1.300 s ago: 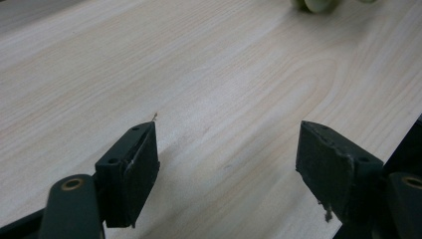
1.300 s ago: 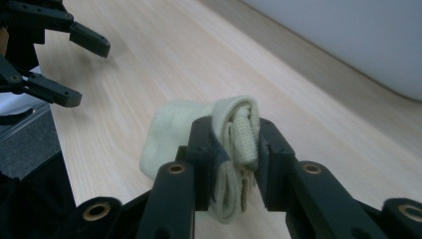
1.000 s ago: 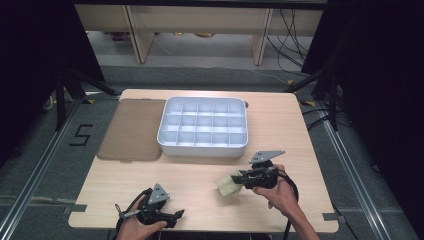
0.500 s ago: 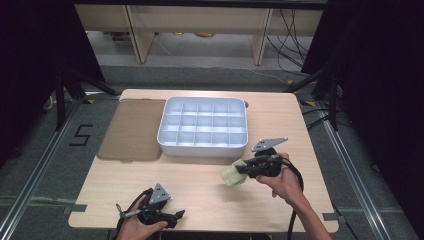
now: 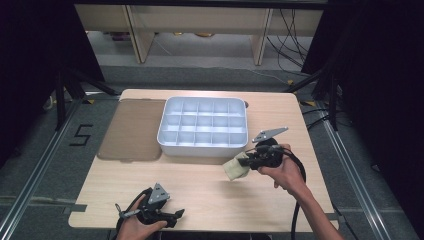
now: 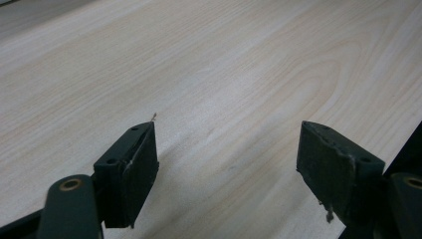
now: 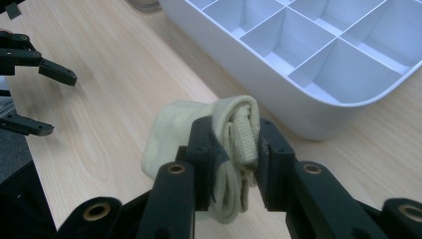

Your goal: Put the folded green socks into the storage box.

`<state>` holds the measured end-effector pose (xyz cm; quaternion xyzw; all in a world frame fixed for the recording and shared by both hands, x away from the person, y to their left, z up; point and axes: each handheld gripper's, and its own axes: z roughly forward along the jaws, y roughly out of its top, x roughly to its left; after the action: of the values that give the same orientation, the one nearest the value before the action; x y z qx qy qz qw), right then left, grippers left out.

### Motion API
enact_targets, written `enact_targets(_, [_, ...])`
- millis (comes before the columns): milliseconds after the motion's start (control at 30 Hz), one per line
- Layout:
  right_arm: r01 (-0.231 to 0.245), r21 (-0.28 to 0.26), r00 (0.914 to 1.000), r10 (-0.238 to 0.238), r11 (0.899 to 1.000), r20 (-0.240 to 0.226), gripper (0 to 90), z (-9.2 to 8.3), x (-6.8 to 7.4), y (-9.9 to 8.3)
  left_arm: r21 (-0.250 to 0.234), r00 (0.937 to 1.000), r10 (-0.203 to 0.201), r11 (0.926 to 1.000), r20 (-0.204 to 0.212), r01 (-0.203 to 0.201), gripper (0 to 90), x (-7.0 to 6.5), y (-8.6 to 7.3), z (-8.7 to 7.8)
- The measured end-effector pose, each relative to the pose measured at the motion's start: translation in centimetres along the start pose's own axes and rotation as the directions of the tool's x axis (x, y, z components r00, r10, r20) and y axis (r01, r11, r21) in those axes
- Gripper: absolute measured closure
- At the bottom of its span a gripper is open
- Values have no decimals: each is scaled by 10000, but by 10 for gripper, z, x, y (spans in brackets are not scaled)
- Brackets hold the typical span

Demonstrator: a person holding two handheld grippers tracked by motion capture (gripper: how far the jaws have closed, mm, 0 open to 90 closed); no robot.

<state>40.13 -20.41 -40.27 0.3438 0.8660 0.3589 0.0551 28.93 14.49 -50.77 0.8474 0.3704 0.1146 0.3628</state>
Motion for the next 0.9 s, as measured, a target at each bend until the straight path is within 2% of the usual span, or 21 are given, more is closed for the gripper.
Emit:
enact_targets(33, [-128,50,9999,128,9999,20,725,0,0,2,-102,9999,-137,9999,-76,136,235,-1,0,1])
enact_targets(100, [-41,52,9999,41,10000,96,725,-1,-2,6,-97,9997,-243,9997,-41,243,235,-1,-1,1])
enact_targets(167, [-166,370,9999,165,9992,32,725,-4,-1,12,-10,9997,-246,9997,11,246,235,0,-1,1])
enact_targets(200, [45,261,9999,-48,9997,113,725,-3,-3,14,8,9998,-214,9998,11,214,235,0,-1,1])
enact_targets(233, [-133,335,9995,123,9993,300,724,-5,-2,16,8,9998,-218,9998,-9,218,235,0,-1,0])
enact_targets(267, [95,389,9996,-106,9992,260,725,-6,-3,19,-27,9997,-225,9997,-62,225,236,0,-1,0])
enact_targets(333, [48,417,9997,-58,9991,244,725,-6,-2,23,-207,9995,-264,9994,-178,260,239,1,0,0])
enact_targets(367, [239,476,9993,-252,9986,279,724,-7,-4,25,-275,9994,-287,9992,-193,282,238,1,0,0])
enact_targets(400, [45,511,9995,-61,9987,308,725,-7,-3,27,-217,9995,-269,9994,-174,265,238,1,0,0])
enact_targets(500, [53,670,9996,-71,9977,273,724,-8,-5,31,-263,9992,-368,9990,-165,364,238,1,0,-1])
enact_targets(533, [-89,794,9994,62,9968,341,724,-9,-5,33,-108,9998,-177,9998,-99,175,238,2,0,-3])
enact_targets(567, [-135,842,9988,96,9964,471,724,-10,-5,34,-160,9997,-242,9996,-101,241,238,1,0,-2])
enact_targets(600, [90,775,9993,-118,9970,358,725,-9,-7,36,-335,9989,-431,9985,-169,425,238,0,0,-1])
enact_targets(633, [70,680,9993,-95,9977,370,724,-9,-8,37,-148,9997,-228,9996,-89,227,238,2,1,-2])
enact_targets(667, [-119,919,9991,81,9957,420,724,-12,-6,40,-188,9997,-244,9995,-86,242,238,1,0,-2])
enact_targets(700, [187,807,9991,-217,9966,374,724,-12,-8,41,-198,9997,-248,9995,-87,246,238,1,0,-2])
enact_targets(767, [101,762,9989,-136,9970,449,724,-13,-8,44,-194,9997,-254,9995,-39,253,238,1,0,-1])
enact_targets(800, [-226,1068,9984,169,9940,541,724,-16,-6,47,-211,9995,-276,9994,-135,273,238,1,0,-1])
enact_targets(833, [217,901,9988,-255,9957,411,724,-15,-9,48,-218,9995,-303,9993,-120,300,238,1,0,0])
enact_targets(867, [176,901,9981,-228,9958,572,724,-16,-10,50,-240,9996,-223,9995,-148,219,238,1,0,0])
enact_targets(900, [277,905,9984,-321,9955,476,724,-16,-12,52,-255,9996,-248,9994,-116,245,238,1,0,0])
